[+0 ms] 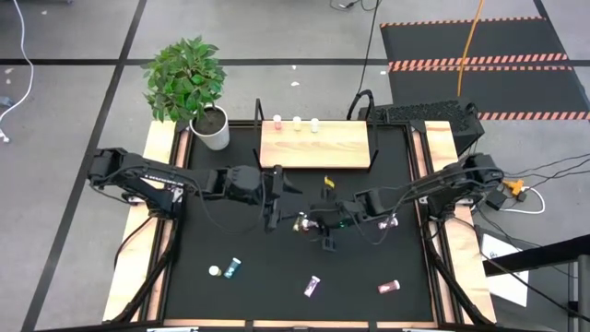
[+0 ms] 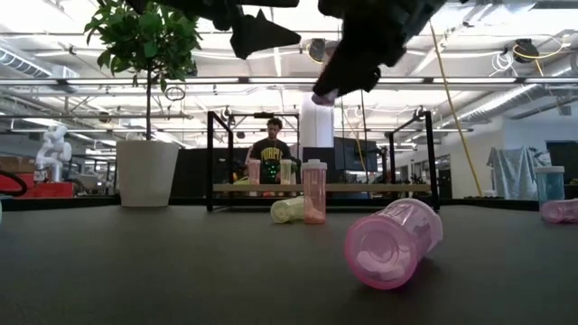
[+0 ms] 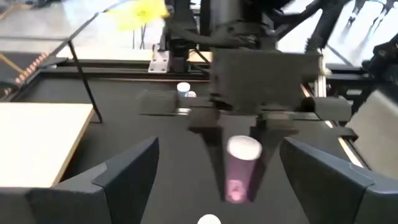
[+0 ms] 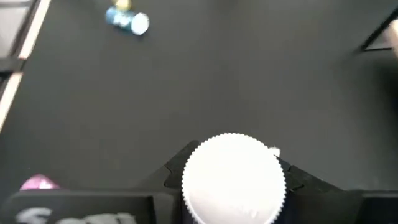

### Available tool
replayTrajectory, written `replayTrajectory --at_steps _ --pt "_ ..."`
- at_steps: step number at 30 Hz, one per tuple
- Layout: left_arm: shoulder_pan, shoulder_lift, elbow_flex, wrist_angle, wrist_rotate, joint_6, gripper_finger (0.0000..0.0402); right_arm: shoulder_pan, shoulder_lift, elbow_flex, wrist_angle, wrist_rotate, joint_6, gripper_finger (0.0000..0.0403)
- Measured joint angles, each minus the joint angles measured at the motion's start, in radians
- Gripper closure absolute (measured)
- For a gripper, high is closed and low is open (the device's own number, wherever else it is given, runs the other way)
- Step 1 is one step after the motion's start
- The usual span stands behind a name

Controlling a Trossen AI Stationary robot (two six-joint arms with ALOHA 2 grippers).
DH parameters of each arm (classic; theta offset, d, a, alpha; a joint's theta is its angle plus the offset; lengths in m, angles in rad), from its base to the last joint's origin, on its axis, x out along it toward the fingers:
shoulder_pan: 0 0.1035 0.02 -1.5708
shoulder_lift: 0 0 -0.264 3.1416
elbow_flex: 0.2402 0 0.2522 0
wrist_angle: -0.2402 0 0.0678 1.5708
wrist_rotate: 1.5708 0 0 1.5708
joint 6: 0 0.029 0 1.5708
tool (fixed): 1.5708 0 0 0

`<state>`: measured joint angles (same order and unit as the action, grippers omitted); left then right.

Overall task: Pick and place medicine bottles onto shelf by color
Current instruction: Put the bottom right violet pill bottle on the shelf

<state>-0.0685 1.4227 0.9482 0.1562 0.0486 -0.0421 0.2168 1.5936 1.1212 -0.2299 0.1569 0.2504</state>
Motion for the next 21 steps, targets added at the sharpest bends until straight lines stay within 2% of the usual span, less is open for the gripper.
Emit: replayTrajectory --at_steps 3,10,19,21 --pt "-0.009 0.0 0.0 -0.002 0.001 0.035 0.0067 -0.015 0.009 0.014 0.054 0.004 0.02 0.0294" --pt "-0.025 0.032 0.0 0.015 0.006 0.013 0.0071 -0.014 0.008 0.015 0.098 0.023 0.024 0.0294" --pt "-0.026 0.12 0.0 0.142 0.041 -0.025 0.0173 -0.014 0.008 0.015 0.098 -0.004 0.021 0.0294" --pt "-0.026 0.131 0.001 0.128 0.041 -0.028 0.0191 -0.014 0.008 0.013 0.091 -0.004 0.018 0.0294"
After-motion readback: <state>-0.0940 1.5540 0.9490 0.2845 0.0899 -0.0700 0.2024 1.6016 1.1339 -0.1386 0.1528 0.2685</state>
